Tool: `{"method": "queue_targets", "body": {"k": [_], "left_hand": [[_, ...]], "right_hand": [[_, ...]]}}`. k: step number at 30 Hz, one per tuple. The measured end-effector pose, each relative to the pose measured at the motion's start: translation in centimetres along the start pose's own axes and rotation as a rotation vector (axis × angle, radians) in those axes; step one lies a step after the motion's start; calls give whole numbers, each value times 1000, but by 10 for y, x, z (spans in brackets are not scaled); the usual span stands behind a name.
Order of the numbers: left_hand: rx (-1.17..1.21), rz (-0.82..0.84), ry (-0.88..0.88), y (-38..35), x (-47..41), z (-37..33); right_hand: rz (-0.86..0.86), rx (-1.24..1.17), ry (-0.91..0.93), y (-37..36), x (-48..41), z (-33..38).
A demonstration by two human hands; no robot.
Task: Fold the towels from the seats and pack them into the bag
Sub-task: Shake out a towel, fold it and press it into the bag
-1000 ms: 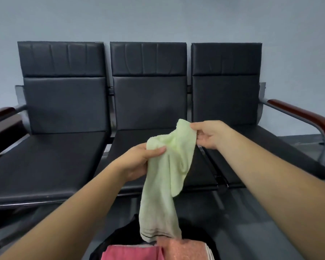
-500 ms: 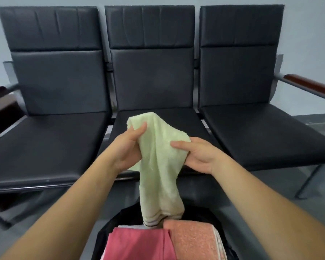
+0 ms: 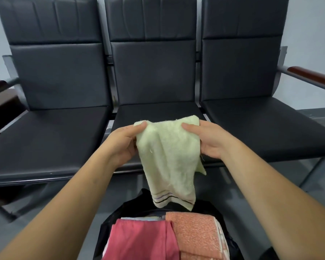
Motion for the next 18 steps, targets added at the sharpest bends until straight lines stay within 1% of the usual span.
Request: {"method": "queue_targets", "body": {"k": [2, 3, 6, 7, 8, 9, 11, 12, 13, 14, 16, 18], "left_hand": [[31, 45, -17, -6, 4, -3], [39, 62, -34, -9, 6, -5], [98, 68, -101, -6, 10, -16], [108, 66, -122, -3, 10, -19], [92, 60, -141, 0, 11, -22], [42, 51, -160, 3, 11, -24], [-178, -26, -209, 11, 16, -28], [-300, -89, -227, 16, 19, -29], [-388, -144, -232, 22, 20, -29], [-436, -173, -222, 26, 20, -27], [-482, -204, -202, 30, 20, -25], [-467, -223, -184, 32, 19, -25]], "right_hand": [[19, -40, -44, -2, 4, 2], [25, -111, -46, -4, 6, 5], [59, -526, 38, -9, 5, 20], [83, -600, 71, -11, 5, 26], [114, -582, 99, -12, 6, 28], [133, -467, 111, -11, 6, 26], [154, -113, 100, -9, 9, 17], [150, 18, 81, -6, 10, 11], [140, 93, 64, -4, 12, 8], [121, 121, 52, -2, 13, 6], [71, 90, 47, 2, 13, 6], [-15, -55, 36, 8, 10, 5]]}}
Point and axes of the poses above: each hand's wrist, its own x-axis away from the middle knuckle, its own y-axis out of the back of the hand, z = x × y, the point moved 9 cm from there along -x, towards the middle knuckle, and after that the axes turned 13 degrees about y, right-handed, at the moved point
